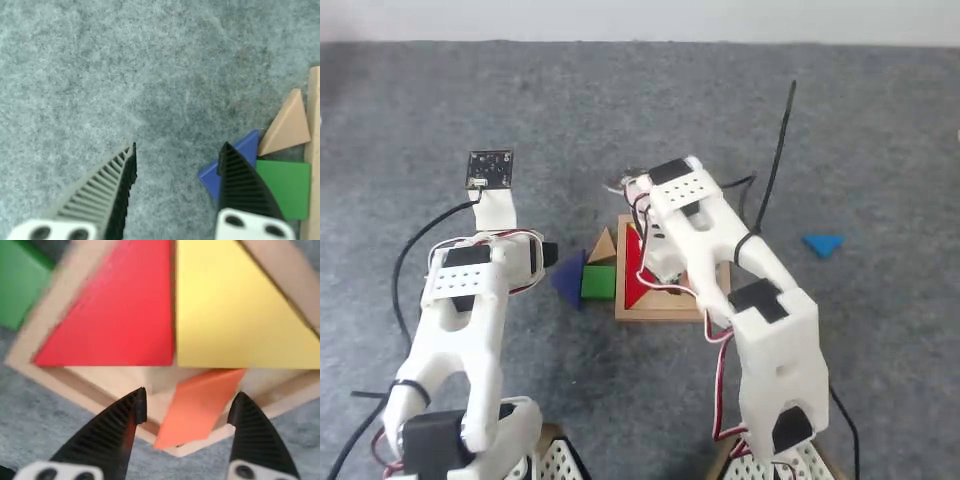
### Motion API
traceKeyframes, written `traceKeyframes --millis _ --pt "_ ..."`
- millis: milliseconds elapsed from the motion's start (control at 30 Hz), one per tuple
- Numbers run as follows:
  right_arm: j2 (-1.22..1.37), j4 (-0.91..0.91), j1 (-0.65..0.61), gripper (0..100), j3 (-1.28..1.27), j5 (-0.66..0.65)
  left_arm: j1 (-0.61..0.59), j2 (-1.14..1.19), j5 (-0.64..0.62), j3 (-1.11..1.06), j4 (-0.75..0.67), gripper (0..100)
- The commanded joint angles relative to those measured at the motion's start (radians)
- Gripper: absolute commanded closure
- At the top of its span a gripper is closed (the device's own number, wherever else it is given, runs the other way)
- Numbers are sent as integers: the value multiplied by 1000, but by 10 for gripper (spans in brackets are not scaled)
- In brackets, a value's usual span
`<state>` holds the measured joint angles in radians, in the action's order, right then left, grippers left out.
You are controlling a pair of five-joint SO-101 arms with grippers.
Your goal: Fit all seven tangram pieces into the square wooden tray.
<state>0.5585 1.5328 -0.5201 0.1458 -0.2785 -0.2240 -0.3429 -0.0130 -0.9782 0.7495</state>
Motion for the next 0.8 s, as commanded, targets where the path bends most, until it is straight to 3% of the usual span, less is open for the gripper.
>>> traceKeyframes --millis 0,367,767 --pt "13 -27 48 728 12 3 3 -14 -6 16 3 743" --pt "13 -108 251 728 86 115 3 -14 -6 16 3 743" --pt "10 82 91 728 313 114 3 -14 -6 16 2 743"
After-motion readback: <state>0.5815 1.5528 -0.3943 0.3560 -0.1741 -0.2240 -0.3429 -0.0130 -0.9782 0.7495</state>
